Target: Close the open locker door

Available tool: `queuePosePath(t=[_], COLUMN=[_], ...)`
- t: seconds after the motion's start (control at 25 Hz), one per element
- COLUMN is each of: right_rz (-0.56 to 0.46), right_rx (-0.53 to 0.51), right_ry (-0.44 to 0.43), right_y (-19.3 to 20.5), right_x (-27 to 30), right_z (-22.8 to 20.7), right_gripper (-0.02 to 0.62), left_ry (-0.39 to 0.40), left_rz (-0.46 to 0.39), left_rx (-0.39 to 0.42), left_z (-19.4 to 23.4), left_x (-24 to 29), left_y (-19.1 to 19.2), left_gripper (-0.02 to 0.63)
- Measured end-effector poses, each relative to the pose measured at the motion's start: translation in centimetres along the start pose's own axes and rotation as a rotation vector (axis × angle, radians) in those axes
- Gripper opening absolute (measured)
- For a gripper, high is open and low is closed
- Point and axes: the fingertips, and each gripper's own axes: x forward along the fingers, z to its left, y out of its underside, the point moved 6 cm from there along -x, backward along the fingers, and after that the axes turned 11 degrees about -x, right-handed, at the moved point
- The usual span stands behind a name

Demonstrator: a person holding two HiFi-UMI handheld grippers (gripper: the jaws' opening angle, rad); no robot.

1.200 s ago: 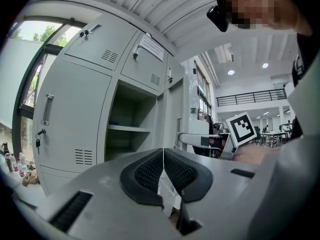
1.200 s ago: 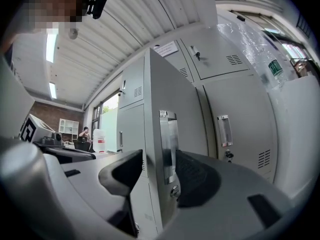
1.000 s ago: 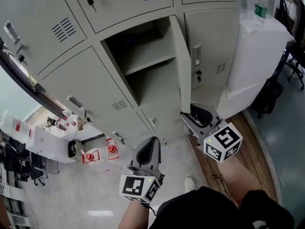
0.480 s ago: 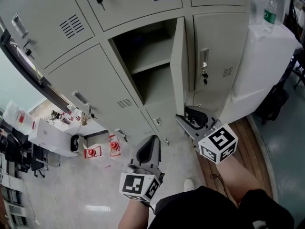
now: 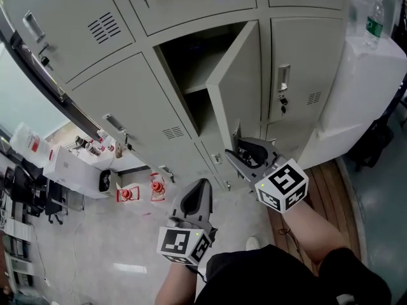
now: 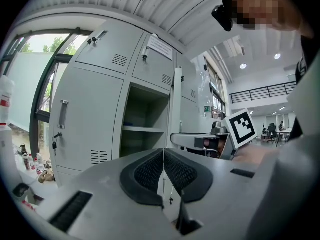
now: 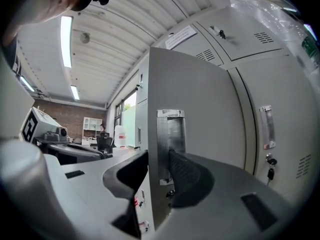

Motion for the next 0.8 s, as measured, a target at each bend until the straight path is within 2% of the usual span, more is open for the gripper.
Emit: queuePosePath(t=[0.36,0.8], right_rz=[-0.001,0.003], right_rx=[-0.016,-0.031], right_ry=[-0.034,0.032], right_y=[-0.1,-0.1], right_x=[3.9,10.0], right_z=[0.3,0.1], right_gripper=[0.176,0.173], left_ry=[-0.016,0.003], left_rz=[0.007,-0.029], left_rx=[0.011,0.012], left_z=[1.3,5.5], left_x=[0.7,2.3], left_y=[-0.3,-1.9], left_gripper=[0.020,0.020])
